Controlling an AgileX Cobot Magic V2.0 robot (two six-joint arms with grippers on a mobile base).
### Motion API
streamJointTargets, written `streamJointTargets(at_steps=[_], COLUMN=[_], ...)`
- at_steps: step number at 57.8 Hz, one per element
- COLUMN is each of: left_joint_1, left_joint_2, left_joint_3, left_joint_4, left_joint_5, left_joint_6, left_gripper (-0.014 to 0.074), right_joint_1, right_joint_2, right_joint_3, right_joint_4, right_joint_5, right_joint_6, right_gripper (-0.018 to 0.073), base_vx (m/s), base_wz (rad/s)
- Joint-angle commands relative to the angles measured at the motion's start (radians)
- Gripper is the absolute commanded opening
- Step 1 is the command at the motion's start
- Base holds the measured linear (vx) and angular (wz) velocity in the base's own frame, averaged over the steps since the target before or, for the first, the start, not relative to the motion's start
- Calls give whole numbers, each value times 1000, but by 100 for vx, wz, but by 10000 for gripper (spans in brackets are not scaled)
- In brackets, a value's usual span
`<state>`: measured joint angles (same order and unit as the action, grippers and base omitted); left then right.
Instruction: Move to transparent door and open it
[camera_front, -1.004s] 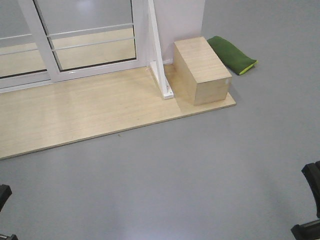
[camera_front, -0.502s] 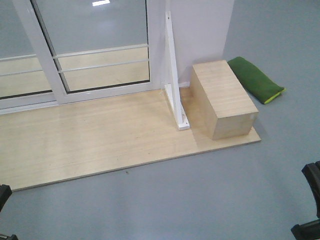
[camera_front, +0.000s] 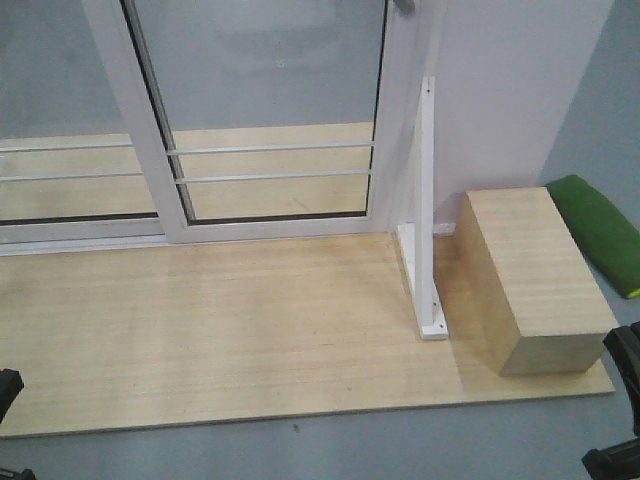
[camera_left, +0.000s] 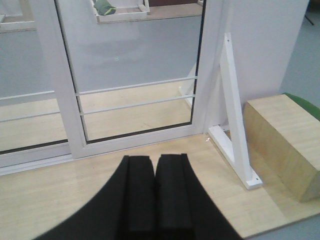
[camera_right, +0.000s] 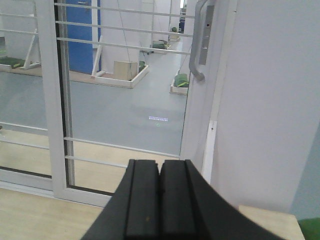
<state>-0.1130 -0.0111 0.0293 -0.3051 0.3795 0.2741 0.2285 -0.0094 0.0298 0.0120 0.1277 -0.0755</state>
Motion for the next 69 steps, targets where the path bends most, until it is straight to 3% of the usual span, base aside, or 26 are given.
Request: streamJointTargets(at_steps=[1,69], left_joint_1=[2,2], left_joint_2=[-13,-13], left_joint_3=[15,15], left_joint_4=[-15,-15], left_joint_5=[-71,-71], left_joint_6=[-1,-1], left_gripper=[-6,-6], right_joint_1=[1,1], right_joint_2=[-16,-16], right_joint_3=[4,4], right_joint_4=[-2,-2], right_joint_5=[-83,-83], right_joint_6=[-10,-10], right_gripper=[-9,-9], base_vx=[48,39], base_wz=[26,5])
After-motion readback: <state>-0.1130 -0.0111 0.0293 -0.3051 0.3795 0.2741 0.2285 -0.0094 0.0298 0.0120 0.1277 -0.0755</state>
